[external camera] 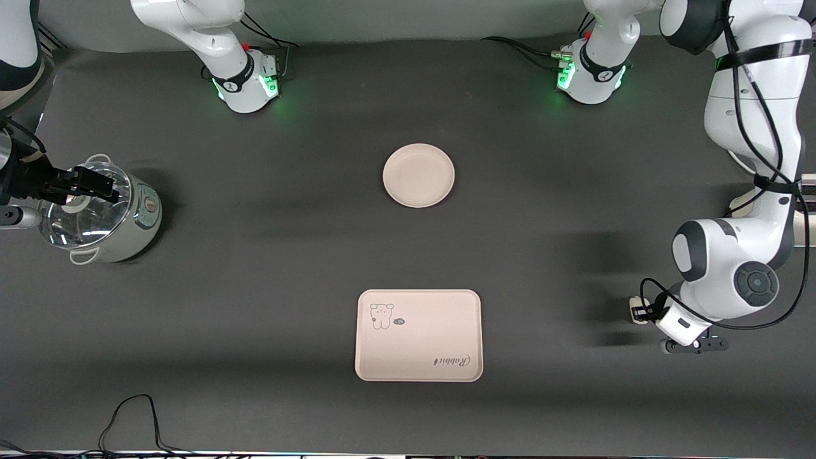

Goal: Place bun in plate and plate on tray
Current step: 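Reach the left gripper down to the cream bun and grasp it, then carry the bun with the left gripper over the white plate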

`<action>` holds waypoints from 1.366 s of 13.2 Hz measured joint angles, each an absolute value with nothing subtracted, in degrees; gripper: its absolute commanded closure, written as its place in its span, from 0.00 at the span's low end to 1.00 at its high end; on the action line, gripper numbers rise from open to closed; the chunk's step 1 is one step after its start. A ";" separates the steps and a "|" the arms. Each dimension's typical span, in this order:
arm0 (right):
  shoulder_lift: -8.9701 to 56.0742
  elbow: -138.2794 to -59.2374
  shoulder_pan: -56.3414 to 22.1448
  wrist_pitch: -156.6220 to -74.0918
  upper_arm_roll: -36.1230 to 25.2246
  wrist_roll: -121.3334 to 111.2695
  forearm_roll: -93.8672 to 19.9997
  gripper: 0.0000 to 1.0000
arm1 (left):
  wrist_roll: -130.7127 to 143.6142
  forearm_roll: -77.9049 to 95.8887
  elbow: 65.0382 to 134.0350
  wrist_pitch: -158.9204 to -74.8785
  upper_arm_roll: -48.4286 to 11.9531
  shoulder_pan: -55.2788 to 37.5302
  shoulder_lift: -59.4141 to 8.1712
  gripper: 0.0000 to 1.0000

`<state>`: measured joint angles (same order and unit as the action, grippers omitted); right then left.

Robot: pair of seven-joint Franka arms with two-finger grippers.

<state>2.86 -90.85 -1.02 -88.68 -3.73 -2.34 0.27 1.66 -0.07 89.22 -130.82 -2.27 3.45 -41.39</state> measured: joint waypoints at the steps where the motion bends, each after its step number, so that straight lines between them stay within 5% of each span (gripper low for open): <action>1: 2.86 -90.84 -1.02 -88.68 -3.73 -2.34 0.27 0.00 | 1.69 -0.03 87.53 -126.87 -2.43 3.06 -40.26 0.94; 6: 2.86 -90.86 -1.04 -88.68 -3.73 -2.35 0.27 0.00 | 9.91 0.47 84.86 -108.48 -3.46 -5.47 -28.06 0.93; 10: 2.86 -90.87 -1.06 -88.68 -3.73 -2.35 0.27 0.00 | 27.72 0.77 86.99 -107.01 -4.36 -20.27 -24.27 0.93; 14: 2.86 -90.87 -1.07 -88.68 -3.73 -2.35 0.27 0.00 | 42.06 1.02 91.19 -114.24 -5.76 -33.34 -25.12 0.93; 18: 2.86 -90.90 -1.07 -88.68 -3.73 -2.35 0.27 0.00 | 51.42 1.43 104.42 -134.56 -5.89 -41.79 -27.57 0.90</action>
